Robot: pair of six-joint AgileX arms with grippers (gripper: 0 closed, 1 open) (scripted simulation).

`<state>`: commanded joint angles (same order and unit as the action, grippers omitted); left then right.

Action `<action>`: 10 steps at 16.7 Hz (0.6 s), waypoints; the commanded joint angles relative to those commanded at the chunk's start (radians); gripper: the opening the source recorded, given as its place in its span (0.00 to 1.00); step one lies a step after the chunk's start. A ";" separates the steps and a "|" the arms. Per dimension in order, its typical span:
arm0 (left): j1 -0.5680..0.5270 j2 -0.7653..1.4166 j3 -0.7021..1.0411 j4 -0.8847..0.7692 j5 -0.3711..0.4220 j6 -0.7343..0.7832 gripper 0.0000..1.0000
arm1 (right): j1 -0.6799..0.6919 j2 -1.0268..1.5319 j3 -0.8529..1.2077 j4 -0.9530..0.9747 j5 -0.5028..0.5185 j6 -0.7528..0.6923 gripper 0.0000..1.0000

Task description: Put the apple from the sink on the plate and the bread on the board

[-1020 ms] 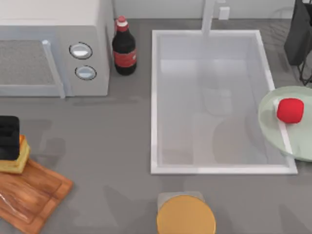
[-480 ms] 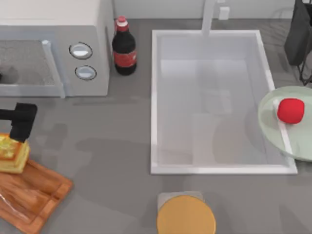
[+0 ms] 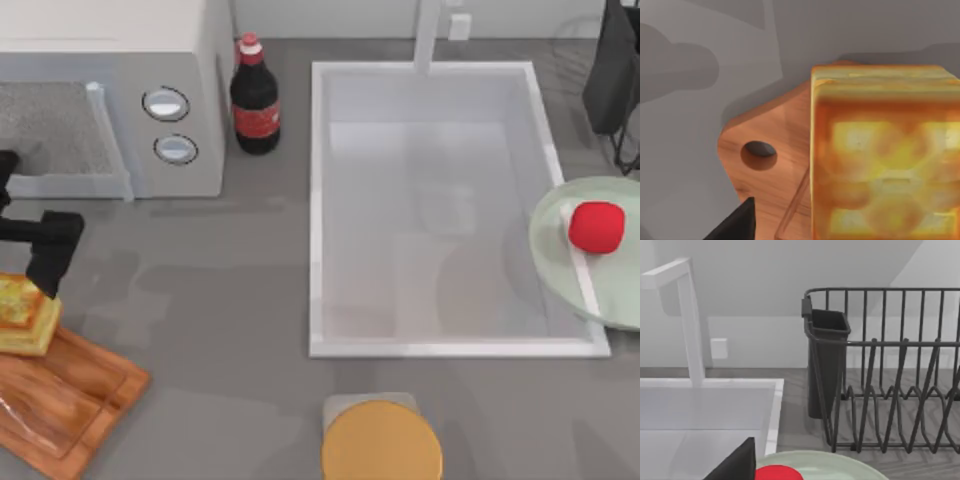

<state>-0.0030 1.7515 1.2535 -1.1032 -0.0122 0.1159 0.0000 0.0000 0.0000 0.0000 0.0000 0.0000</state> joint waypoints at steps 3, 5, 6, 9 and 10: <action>0.001 -0.001 -0.005 0.005 0.000 0.000 1.00 | 0.000 0.000 0.000 0.000 0.000 0.000 1.00; 0.001 0.011 -0.031 0.038 0.000 0.001 1.00 | 0.000 0.000 0.000 0.000 0.000 0.000 1.00; 0.001 0.019 -0.049 0.067 0.000 0.002 1.00 | 0.000 0.000 0.000 0.000 0.000 0.000 1.00; 0.003 0.052 -0.115 0.166 0.000 0.004 1.00 | 0.000 0.000 0.000 0.000 0.000 0.000 1.00; 0.004 0.065 -0.137 0.204 0.000 0.005 1.00 | 0.000 0.000 0.000 0.000 0.000 0.000 1.00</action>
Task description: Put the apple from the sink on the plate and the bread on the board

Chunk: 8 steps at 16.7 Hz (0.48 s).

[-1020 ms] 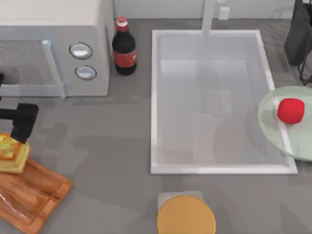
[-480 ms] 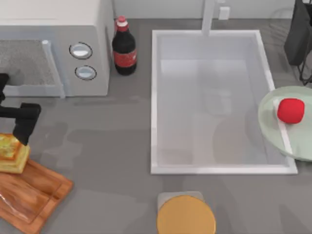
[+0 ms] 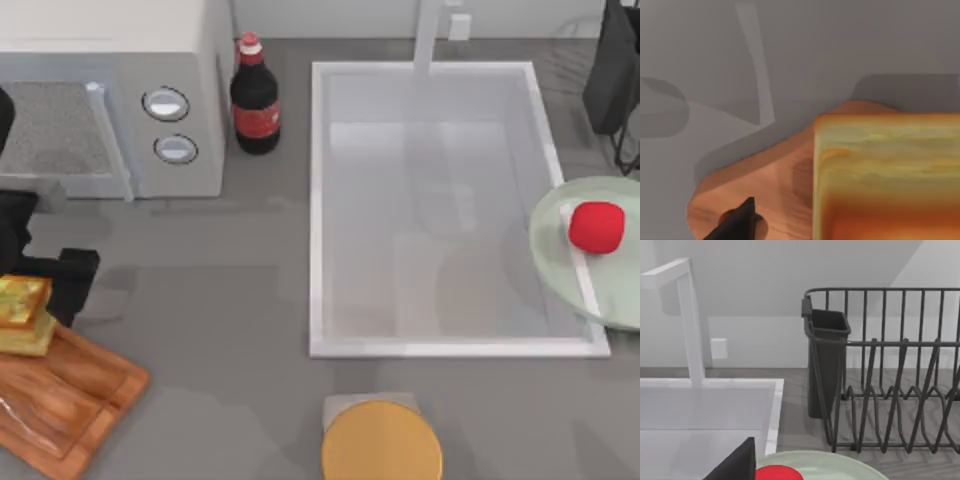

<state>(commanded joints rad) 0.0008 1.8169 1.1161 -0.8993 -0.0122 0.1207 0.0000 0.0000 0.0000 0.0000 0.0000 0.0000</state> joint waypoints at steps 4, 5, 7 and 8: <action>0.001 0.031 -0.042 0.072 0.000 0.002 1.00 | 0.000 0.000 0.000 0.000 0.000 0.000 1.00; 0.001 0.031 -0.042 0.072 0.000 0.002 1.00 | 0.000 0.000 0.000 0.000 0.000 0.000 1.00; 0.001 0.031 -0.042 0.072 0.000 0.002 1.00 | 0.000 0.000 0.000 0.000 0.000 0.000 1.00; 0.001 0.031 -0.042 0.072 0.000 0.002 0.92 | 0.000 0.000 0.000 0.000 0.000 0.000 1.00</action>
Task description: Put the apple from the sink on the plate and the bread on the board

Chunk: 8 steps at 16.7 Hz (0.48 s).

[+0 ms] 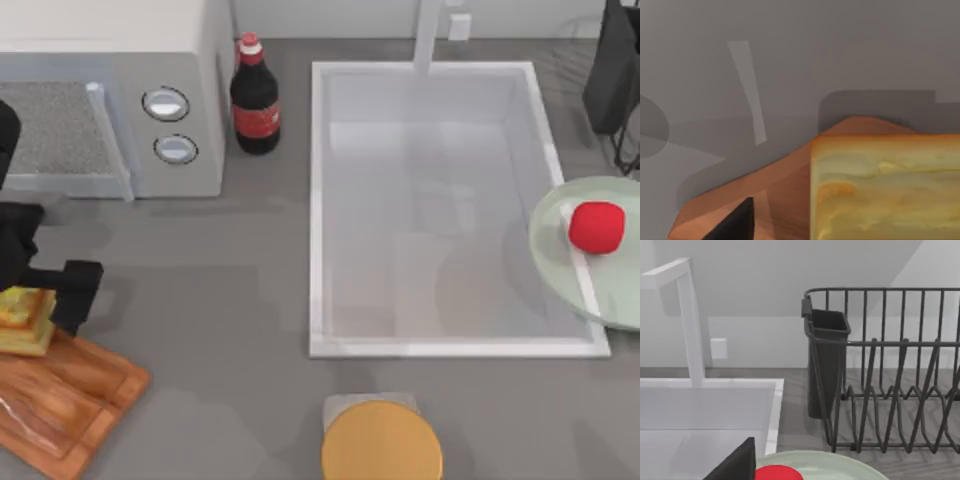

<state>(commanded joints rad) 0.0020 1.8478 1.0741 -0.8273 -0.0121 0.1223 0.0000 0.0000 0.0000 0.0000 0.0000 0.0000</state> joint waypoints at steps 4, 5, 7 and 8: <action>0.000 0.000 0.000 0.000 0.000 0.000 0.62 | 0.000 0.000 0.000 0.000 0.000 0.000 1.00; 0.000 0.000 0.000 0.000 0.000 0.000 0.55 | 0.000 0.000 0.000 0.000 0.000 0.000 1.00; 0.000 0.000 0.000 0.000 0.000 0.000 0.40 | 0.000 0.000 0.000 0.000 0.000 0.000 1.00; 0.000 0.000 0.000 0.000 0.000 0.000 0.32 | 0.000 0.000 0.000 0.000 0.000 0.000 1.00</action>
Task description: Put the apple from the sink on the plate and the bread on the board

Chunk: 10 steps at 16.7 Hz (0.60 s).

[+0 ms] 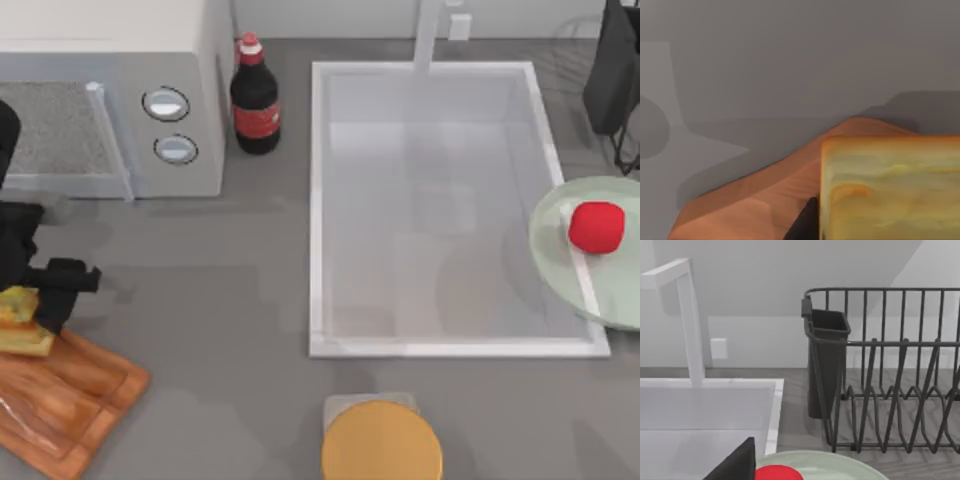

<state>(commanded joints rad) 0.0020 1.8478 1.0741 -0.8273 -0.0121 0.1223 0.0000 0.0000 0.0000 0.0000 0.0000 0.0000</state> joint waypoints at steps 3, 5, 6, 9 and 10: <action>0.000 0.000 0.000 0.000 0.000 0.000 0.10 | 0.000 0.000 0.000 0.000 0.000 0.000 1.00; 0.000 0.000 0.000 0.000 0.000 0.000 0.00 | 0.000 0.000 0.000 0.000 0.000 0.000 1.00; 0.000 0.000 0.000 0.000 0.000 0.000 0.00 | 0.000 0.000 0.000 0.000 0.000 0.000 1.00; 0.000 0.000 0.000 0.000 0.000 0.000 0.00 | 0.000 0.000 0.000 0.000 0.000 0.000 1.00; 0.000 0.000 0.000 0.000 0.000 0.000 0.00 | 0.000 0.000 0.000 0.000 0.000 0.000 1.00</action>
<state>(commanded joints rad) 0.0020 1.8478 1.0741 -0.8273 -0.0121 0.1223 0.0000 0.0000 0.0000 0.0000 0.0000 0.0000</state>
